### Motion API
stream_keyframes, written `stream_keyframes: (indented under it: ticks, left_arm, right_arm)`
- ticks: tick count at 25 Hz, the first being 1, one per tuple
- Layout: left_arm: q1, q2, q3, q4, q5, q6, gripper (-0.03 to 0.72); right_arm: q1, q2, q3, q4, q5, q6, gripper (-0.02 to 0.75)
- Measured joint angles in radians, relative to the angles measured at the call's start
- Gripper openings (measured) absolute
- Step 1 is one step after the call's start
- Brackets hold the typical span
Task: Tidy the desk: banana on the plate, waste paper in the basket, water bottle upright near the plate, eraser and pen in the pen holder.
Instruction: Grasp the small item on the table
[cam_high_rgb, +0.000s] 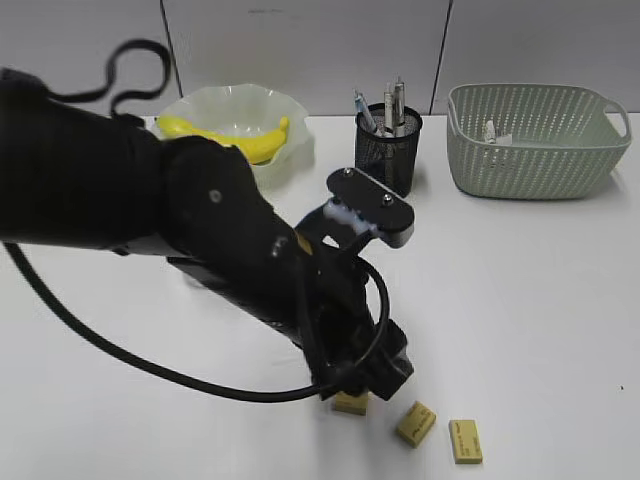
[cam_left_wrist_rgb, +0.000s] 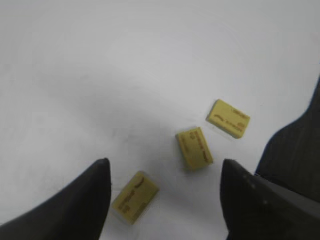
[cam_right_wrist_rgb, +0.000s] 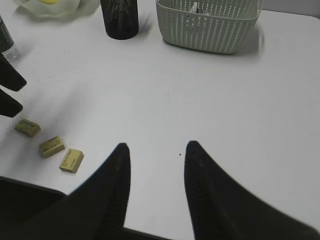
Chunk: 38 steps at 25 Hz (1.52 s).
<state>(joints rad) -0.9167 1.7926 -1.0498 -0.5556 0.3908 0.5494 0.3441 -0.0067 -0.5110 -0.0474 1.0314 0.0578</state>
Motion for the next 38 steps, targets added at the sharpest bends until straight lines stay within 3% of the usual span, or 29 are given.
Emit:
stream_keyframes:
  ticks: [7, 12, 18, 29, 32, 36, 38]
  left_arm:
    - [0.0, 0.146, -0.069, 0.014, -0.001, -0.241, 0.518]
    - [0.0, 0.188, -0.076, 0.203, 0.023, -0.377, 0.489]
    - [-0.021, 0.193, -0.076, 0.431, 0.044, -0.398, 0.486]
    - [-0.062, 0.208, -0.077, 0.53, 0.048, -0.398, 0.473]
    - [-0.062, 0.227, -0.077, 0.54, 0.046, -0.398, 0.417]
    - [-0.062, 0.228, -0.077, 0.543, 0.03, -0.398, 0.214]
    - [-0.062, 0.224, -0.082, 0.548, 0.028, -0.398, 0.185]
  right_arm:
    - [0.0, 0.0, 0.0, 0.0, 0.0, 0.0, 0.297]
    - [0.0, 0.0, 0.0, 0.0, 0.001, 0.0, 0.297]
    - [0.0, 0.0, 0.0, 0.0, 0.001, 0.0, 0.296]
    - [0.0, 0.0, 0.0, 0.0, 0.001, 0.0, 0.296]
    - [0.0, 0.0, 0.0, 0.0, 0.001, 0.0, 0.296]
    - [0.0, 0.0, 0.0, 0.0, 0.001, 0.0, 0.295]
    - [0.0, 0.0, 0.0, -0.001, 0.001, 0.0, 0.295]
